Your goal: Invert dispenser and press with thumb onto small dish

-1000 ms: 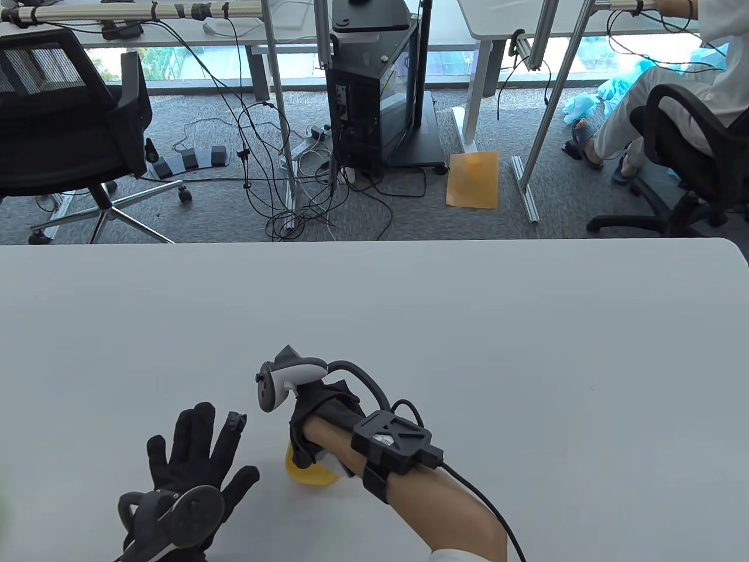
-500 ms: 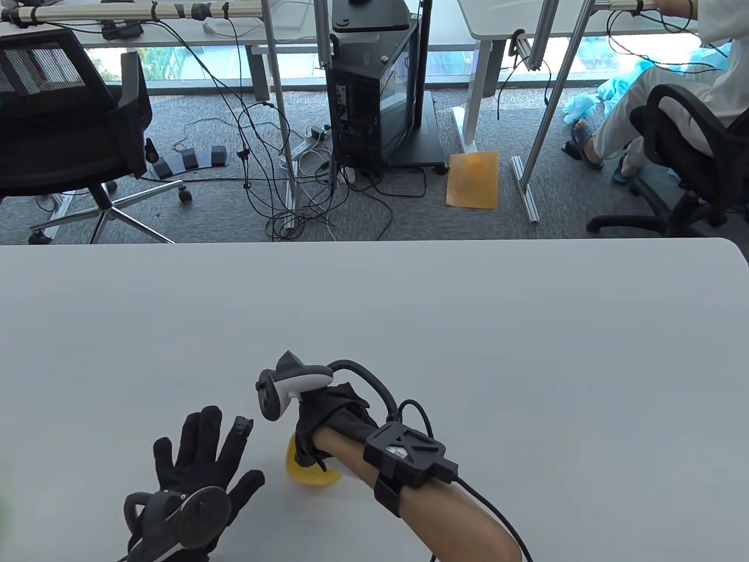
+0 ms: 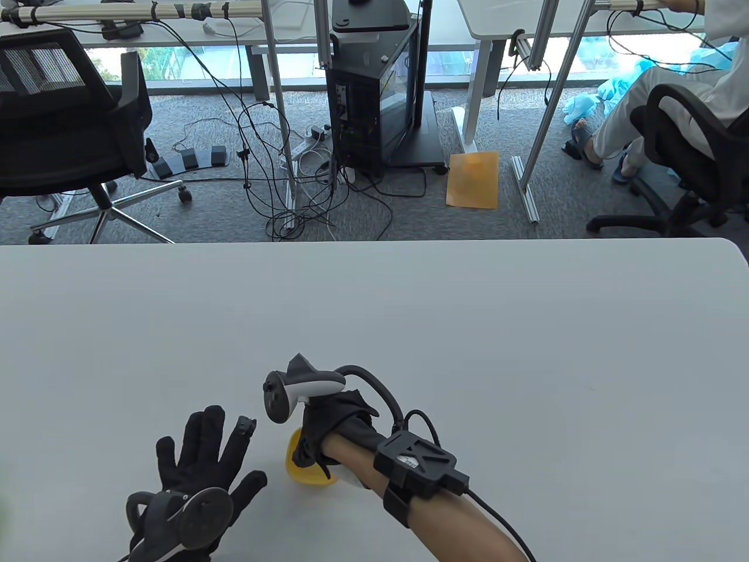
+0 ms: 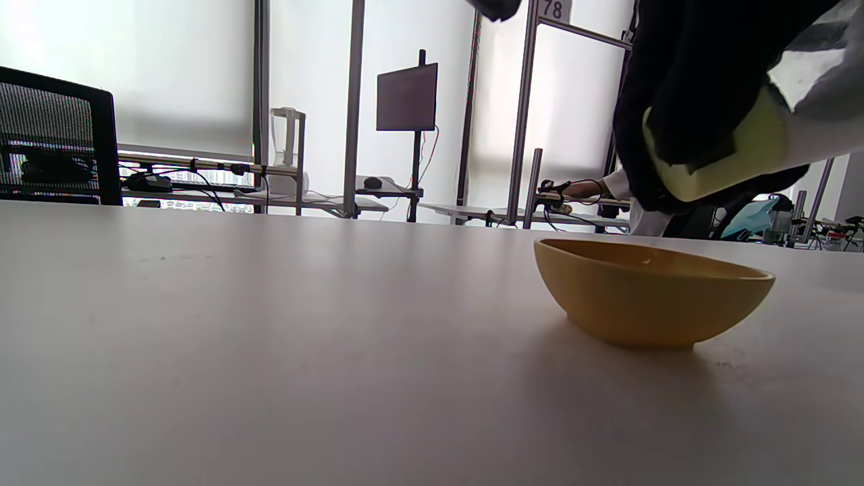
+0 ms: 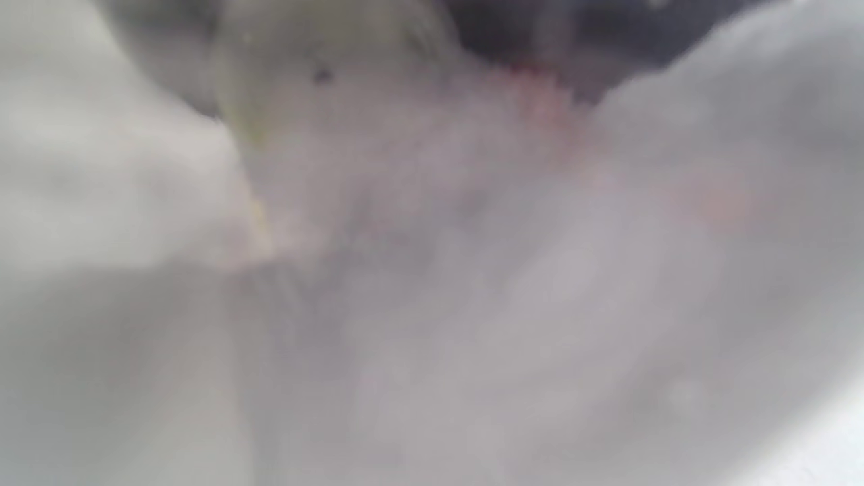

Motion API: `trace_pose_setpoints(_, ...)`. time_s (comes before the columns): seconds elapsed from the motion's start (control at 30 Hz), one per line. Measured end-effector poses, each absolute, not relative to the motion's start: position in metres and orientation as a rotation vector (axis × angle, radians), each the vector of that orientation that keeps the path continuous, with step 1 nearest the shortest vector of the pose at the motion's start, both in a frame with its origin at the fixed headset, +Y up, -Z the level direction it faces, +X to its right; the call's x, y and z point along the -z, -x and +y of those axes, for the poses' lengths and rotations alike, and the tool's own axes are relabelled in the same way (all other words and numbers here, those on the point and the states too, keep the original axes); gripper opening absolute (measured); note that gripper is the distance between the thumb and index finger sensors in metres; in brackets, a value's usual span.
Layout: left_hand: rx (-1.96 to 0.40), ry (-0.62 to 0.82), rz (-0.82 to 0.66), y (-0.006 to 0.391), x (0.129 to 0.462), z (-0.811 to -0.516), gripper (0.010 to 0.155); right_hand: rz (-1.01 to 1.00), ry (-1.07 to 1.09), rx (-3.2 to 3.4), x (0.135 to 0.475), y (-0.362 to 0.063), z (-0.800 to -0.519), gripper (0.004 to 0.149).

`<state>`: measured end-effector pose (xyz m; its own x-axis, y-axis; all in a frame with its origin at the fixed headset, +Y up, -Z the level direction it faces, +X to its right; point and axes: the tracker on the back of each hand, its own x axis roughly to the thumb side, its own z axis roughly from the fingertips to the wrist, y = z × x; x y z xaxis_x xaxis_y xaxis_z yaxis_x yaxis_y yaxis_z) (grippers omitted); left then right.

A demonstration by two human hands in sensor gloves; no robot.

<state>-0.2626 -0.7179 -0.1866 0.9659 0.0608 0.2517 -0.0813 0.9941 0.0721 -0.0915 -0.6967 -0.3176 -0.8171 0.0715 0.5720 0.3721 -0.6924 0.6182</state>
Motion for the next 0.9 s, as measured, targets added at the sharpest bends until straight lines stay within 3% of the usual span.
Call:
trace_pose_setpoints(0.3,-0.083,-0.094,-0.243,0.263,0.185,-0.718,0.078,-0.693,1.065,3.035,0.314,0.053,-0.672,0.077)
trace_pose_setpoints(0.53,-0.074,-0.084,-0.245,0.263,0.186,-0.721,0.078,-0.047,1.162,3.404,0.288,-0.011,-0.652,0.077)
trace_pose_setpoints(0.9,-0.06,-0.102,-0.244,0.262,0.185,-0.721,0.078,0.959,0.999,3.632,0.241,-0.12,-0.693,0.078)
